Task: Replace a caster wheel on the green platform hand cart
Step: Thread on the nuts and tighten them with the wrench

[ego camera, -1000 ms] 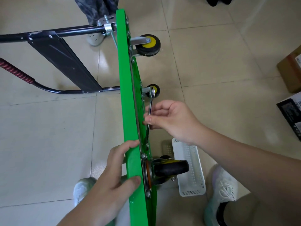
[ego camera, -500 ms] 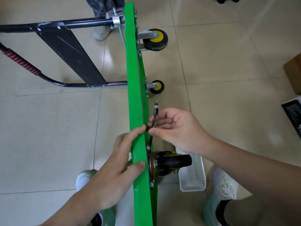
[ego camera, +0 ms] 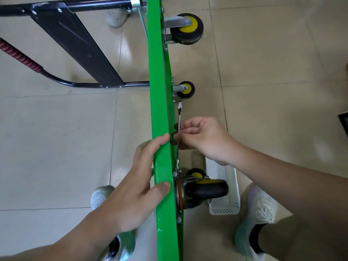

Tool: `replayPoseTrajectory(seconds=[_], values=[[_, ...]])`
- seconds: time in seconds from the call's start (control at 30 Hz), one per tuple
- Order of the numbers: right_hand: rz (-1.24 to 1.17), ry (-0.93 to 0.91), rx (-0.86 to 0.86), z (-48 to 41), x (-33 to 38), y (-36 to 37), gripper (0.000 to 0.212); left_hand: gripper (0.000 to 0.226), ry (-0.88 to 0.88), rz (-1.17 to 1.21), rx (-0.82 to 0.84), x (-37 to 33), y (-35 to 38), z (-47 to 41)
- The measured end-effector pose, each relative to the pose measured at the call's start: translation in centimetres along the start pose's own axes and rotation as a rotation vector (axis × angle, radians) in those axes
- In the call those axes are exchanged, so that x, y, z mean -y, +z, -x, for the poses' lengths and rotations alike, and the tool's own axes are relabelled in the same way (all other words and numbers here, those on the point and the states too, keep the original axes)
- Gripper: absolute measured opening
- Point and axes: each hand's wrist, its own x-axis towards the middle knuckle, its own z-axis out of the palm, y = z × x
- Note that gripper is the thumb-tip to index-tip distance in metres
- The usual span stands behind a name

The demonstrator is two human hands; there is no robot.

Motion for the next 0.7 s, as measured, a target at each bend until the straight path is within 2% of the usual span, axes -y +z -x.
replayPoseTrajectory(seconds=[0.1,0.27,0.4,0.5,0.7], values=[[-0.031,0.108,0.006,-1.3,-0.6,-0.5,0.033,0.08,0.007,-0.005,0.014,0.2,-0.1,-0.4],[0.11,0.219,0.035,-1.5,-2.5,-0.2,0.02,0.08,0.017,-0.026,0.021,0.1,-0.4,-0.7],[0.009,0.275,-0.004,-1.8,-2.6,-0.9,0.018,0.081,0.037,-0.021,0.027,0.2,-0.5,-0.9],[-0.1,0.258,-0.021,-2.2,-1.8,-1.7,0.012,0.082,0.029,0.0,0.027,0.3,-0.6,-1.0],[-0.171,0.198,0.046,-1.8,-0.7,-2.5,0.009,0.083,0.016,0.022,0.052,0.5,-0.9,-0.9]])
